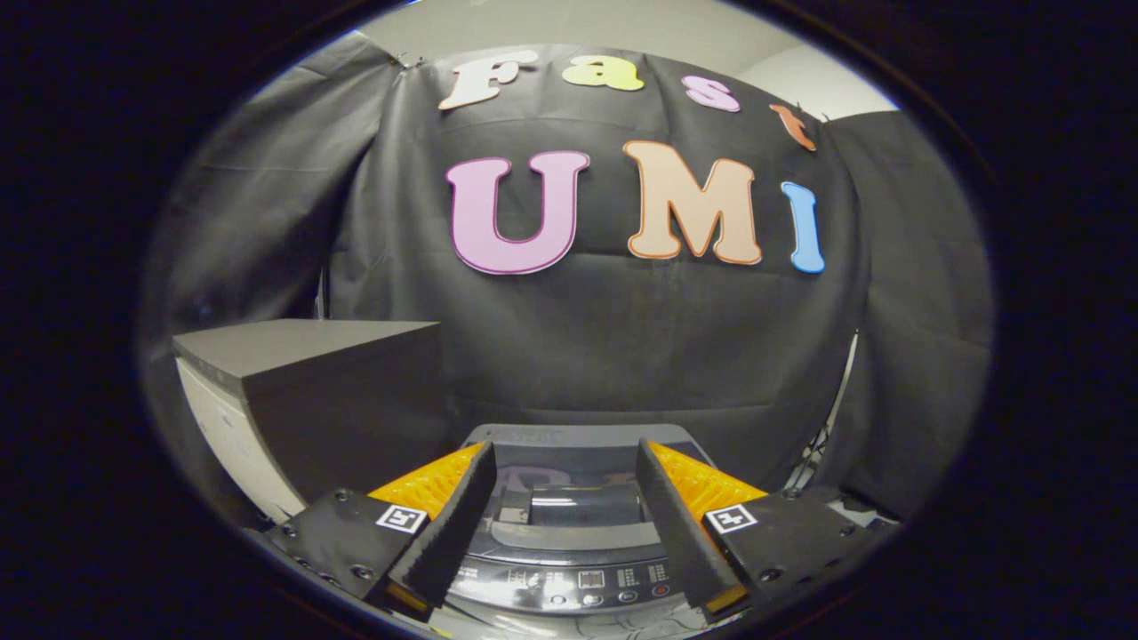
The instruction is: Put the clothes into the washing machine and then close the washing machine lid.
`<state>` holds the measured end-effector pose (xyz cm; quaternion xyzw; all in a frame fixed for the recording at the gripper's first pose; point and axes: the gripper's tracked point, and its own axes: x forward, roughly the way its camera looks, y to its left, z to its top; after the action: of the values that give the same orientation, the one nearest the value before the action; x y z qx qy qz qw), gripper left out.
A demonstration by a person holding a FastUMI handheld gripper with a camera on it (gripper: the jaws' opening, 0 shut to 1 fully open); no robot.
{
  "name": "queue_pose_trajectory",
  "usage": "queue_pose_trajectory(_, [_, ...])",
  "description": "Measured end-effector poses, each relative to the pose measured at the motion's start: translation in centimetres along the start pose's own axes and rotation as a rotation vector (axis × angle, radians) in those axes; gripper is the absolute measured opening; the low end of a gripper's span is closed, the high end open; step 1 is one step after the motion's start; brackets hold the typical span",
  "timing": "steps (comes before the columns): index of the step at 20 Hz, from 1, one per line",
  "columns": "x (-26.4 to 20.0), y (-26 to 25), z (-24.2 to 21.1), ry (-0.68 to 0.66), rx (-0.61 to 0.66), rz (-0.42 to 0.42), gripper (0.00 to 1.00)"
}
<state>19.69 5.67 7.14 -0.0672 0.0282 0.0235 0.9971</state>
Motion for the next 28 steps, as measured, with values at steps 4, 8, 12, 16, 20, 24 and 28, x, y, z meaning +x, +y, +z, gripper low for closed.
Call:
queue_pose_trajectory(4, [-2.7,0.0,0.9,-0.007,0.029,0.009,0.98])
queue_pose_trajectory(8, [-5.2,0.1,1.1,-0.007,0.033,0.021,0.98])
queue_pose_trajectory(12, [-7.5,0.8,1.4,-0.017,0.041,0.055,0.98])
queue_pose_trajectory(16, [-9.8,1.4,2.0,-0.047,0.011,0.082,0.98])
queue_pose_trajectory(20, [-12.6,3.1,2.3,-0.056,0.026,0.151,0.98])
queue_pose_trajectory(24, [-16.1,3.2,2.8,-0.094,0.046,0.173,0.98])
queue_pose_trajectory(28, [-19.5,2.6,1.9,-0.091,0.07,0.191,0.97])
